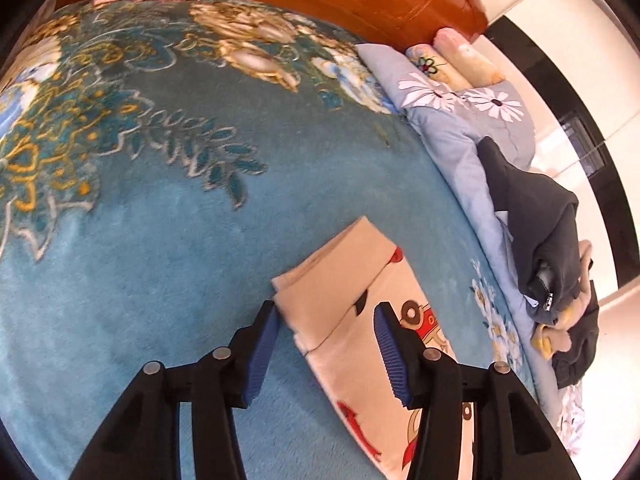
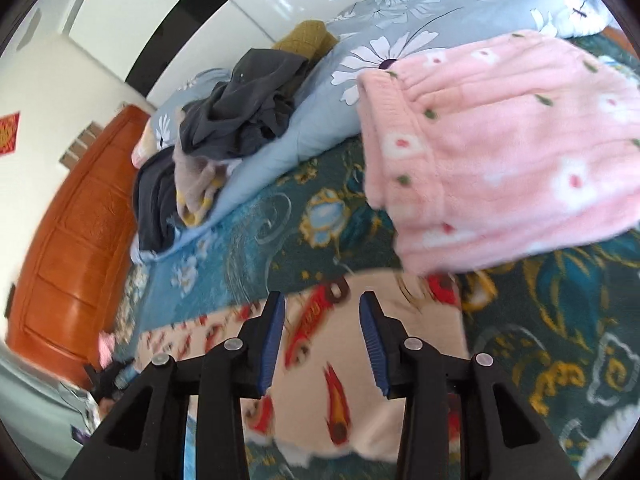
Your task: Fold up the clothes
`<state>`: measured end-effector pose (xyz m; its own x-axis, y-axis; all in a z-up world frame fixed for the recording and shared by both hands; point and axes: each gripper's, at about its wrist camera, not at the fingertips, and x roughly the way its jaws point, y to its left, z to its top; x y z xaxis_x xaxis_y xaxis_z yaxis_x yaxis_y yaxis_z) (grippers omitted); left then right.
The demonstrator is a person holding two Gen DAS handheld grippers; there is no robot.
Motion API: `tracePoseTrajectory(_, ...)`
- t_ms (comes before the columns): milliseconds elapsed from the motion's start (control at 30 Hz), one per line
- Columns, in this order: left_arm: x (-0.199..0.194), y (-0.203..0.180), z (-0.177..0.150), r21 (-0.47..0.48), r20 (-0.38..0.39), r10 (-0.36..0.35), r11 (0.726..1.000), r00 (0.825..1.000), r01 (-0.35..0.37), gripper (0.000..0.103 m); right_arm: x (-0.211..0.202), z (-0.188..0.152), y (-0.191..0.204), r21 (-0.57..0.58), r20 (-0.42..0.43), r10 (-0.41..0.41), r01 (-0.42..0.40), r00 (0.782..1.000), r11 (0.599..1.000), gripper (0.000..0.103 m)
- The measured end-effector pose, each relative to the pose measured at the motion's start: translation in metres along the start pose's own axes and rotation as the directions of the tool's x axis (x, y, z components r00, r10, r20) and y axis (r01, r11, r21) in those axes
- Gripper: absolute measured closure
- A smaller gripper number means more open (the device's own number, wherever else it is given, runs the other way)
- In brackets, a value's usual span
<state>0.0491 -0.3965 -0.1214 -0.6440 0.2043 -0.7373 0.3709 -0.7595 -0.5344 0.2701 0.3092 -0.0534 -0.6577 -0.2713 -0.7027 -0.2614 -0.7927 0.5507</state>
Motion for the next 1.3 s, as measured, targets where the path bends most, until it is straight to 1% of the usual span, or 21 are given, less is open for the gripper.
tracePoseTrajectory(33,0.003,-0.001,0.001,0.000,0.008,0.004,1.000,1.000,-0.004,0.055,-0.003,-0.007,-0.004,0.002,-0.012,-0.020,0.020,1.000,1.000,0.062)
tracePoseTrajectory(67,0.005,-0.001,0.002,-0.007,0.015,0.004,1.000,1.000,-0.004,0.065,-0.006,-0.013,-0.010,0.013,-0.027,-0.040,0.040,0.999,0.999,0.062)
tracePoseTrajectory(167,0.011,0.001,0.003,-0.025,0.029,0.009,1.000,1.000,-0.008,0.084,-0.014,-0.032,-0.031,0.069,-0.061,-0.073,0.077,0.995,0.995,0.062)
tracePoseTrajectory(200,0.012,0.001,0.004,-0.024,0.035,0.014,1.000,0.999,-0.013,0.087,-0.018,-0.037,-0.038,0.092,-0.064,-0.081,0.087,0.995,0.992,0.062)
tracePoseTrajectory(300,0.013,-0.002,0.005,-0.020,0.048,0.033,0.999,0.998,-0.032,0.088,-0.029,-0.052,-0.059,0.171,-0.049,-0.080,0.087,0.996,0.981,0.062)
tracePoseTrajectory(367,0.013,-0.004,0.005,-0.022,0.052,0.043,0.999,0.998,-0.041,0.089,-0.034,-0.061,-0.074,0.248,-0.038,-0.059,0.067,0.998,0.966,0.062)
tracePoseTrajectory(400,0.013,-0.003,0.006,-0.027,0.050,0.042,0.999,0.998,-0.041,0.089,-0.035,-0.065,-0.082,0.292,-0.032,-0.045,0.053,0.998,0.955,0.055)
tracePoseTrajectory(467,0.013,-0.001,0.007,-0.046,0.044,0.036,0.998,0.998,-0.034,0.089,-0.036,-0.075,-0.094,0.374,-0.009,-0.002,0.006,1.000,0.927,0.049)
tracePoseTrajectory(533,0.011,0.001,0.007,-0.063,0.041,0.027,0.998,0.999,-0.025,0.089,-0.030,-0.083,-0.098,0.425,0.009,0.060,-0.058,0.998,0.903,0.049)
tracePoseTrajectory(633,0.009,0.000,0.009,-0.072,0.035,0.023,0.997,0.999,-0.020,0.089,-0.017,-0.090,-0.097,0.460,0.001,0.125,-0.111,0.992,0.881,0.047)
tracePoseTrajectory(667,0.009,-0.001,0.009,-0.067,0.033,0.027,0.997,0.999,-0.025,0.089,-0.015,-0.092,-0.097,0.472,0.013,0.137,-0.127,0.991,0.872,0.045)
tracePoseTrajectory(700,0.008,-0.002,0.009,-0.064,0.032,0.030,0.998,0.999,-0.028,0.089,-0.013,-0.093,-0.097,0.483,0.028,0.146,-0.141,0.989,0.864,0.040)
tracePoseTrajectory(767,0.006,-0.006,0.009,-0.063,0.033,0.028,0.998,0.999,-0.026,0.089,-0.008,-0.092,-0.096,0.499,0.058,0.151,-0.160,0.987,0.852,0.037)
tracePoseTrajectory(933,-0.005,-0.015,0.013,-0.048,0.047,0.015,0.999,0.999,-0.013,0.090,0.002,-0.081,-0.087,0.509,0.091,0.103,-0.136,0.990,0.850,0.037)
tracePoseTrajectory(967,-0.008,-0.018,0.014,-0.042,0.052,0.013,0.999,0.999,-0.010,0.090,0.004,-0.078,-0.086,0.512,0.098,0.094,-0.131,0.991,0.849,0.039)
tracePoseTrajectory(1000,-0.012,-0.021,0.015,-0.036,0.058,0.010,0.999,0.998,-0.008,0.090,0.006,-0.076,-0.084,0.514,0.104,0.084,-0.126,0.991,0.848,0.053)
tracePoseTrajectory(1033,-0.016,-0.025,0.016,-0.031,0.064,0.008,1.000,0.998,-0.006,0.090,0.008,-0.074,-0.082,0.516,0.111,0.075,-0.121,0.991,0.848,0.063)
tracePoseTrajectory(1067,-0.020,-0.028,0.017,-0.026,0.071,0.004,1.000,0.997,-0.002,0.090,0.010,-0.072,-0.081,0.519,0.110,0.066,-0.114,0.992,0.847,0.078)
tracePoseTrajectory(1133,-0.034,-0.038,0.021,-0.011,0.093,-0.013,1.000,0.996,0.014,0.091,0.011,-0.067,-0.080,0.519,0.089,0.058,-0.096,0.994,0.849,0.081)
tracePoseTrajectory(1200,-0.052,-0.050,0.026,0.019,0.119,-0.043,0.999,0.992,0.041,0.091,0.000,-0.064,-0.078,0.491,0.096,0.070,-0.109,0.993,0.864,0.083)
tracePoseTrajectory(1300,-0.088,-0.063,0.034,0.061,0.161,-0.112,0.993,0.981,0.104,0.091,-0.016,-0.058,-0.075,0.448,0.107,0.089,-0.128,0.990,0.885,0.084)
